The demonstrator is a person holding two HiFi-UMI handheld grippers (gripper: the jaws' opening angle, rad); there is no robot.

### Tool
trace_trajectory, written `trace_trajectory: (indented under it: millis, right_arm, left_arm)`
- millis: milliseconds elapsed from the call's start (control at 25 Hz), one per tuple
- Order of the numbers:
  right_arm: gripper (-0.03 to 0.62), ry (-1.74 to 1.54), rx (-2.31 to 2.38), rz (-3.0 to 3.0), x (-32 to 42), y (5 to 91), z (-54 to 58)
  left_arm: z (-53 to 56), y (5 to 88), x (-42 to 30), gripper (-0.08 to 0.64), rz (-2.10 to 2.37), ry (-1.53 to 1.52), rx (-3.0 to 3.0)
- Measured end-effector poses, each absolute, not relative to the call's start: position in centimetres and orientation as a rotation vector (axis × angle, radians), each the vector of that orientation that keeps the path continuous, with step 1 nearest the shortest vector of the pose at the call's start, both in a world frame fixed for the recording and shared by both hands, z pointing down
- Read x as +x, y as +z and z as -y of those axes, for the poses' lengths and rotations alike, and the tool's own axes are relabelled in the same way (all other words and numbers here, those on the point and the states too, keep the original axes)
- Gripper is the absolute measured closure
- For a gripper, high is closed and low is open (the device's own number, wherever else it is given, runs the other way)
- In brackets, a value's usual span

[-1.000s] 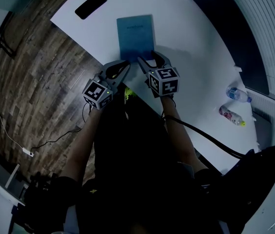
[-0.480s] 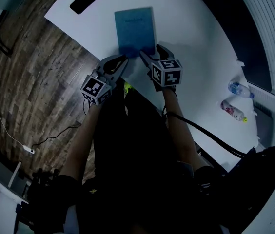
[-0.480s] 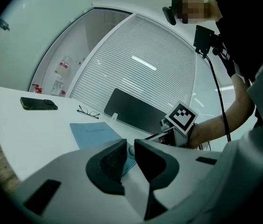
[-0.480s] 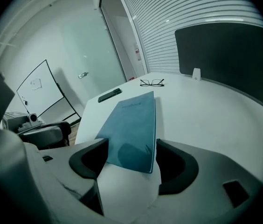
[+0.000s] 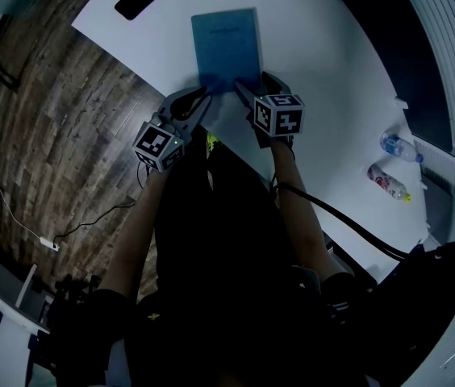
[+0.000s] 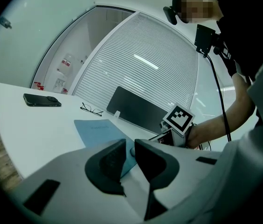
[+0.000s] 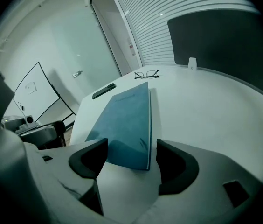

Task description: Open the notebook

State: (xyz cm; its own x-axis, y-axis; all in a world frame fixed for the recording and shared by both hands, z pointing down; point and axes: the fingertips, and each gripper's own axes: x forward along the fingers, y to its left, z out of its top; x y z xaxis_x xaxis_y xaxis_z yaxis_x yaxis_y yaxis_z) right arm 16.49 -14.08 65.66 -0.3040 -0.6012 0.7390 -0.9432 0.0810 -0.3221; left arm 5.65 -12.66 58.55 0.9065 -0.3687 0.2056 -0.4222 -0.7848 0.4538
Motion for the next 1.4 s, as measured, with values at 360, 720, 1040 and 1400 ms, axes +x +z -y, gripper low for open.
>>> trace_trajectory:
  millis: [360,720,1040,1400]
  right_arm:
    - [0.324,1.116,1.5,1.956,16.2,65.8,14.3]
    - [0.476,1.177,1.53,1.902,17.7,65.7,14.3]
    - [0.526,1.27,1.571,1.904,18.4,65.2,14.4]
    - [0.54,1.274,1.591,1.932,18.3,64.3,14.5]
  left_arm:
    - [12.7,59.1,5.4,0.502,0.581,0.145,2.541]
    - [12.2,59.2,5.1,0.502,0.584,0.155,2.531]
    - [11.9,59.4,5.0,0.503,0.587,0.154,2.518]
    - [12.3,58.6,4.7,0.503,0.589,0.141,2.526]
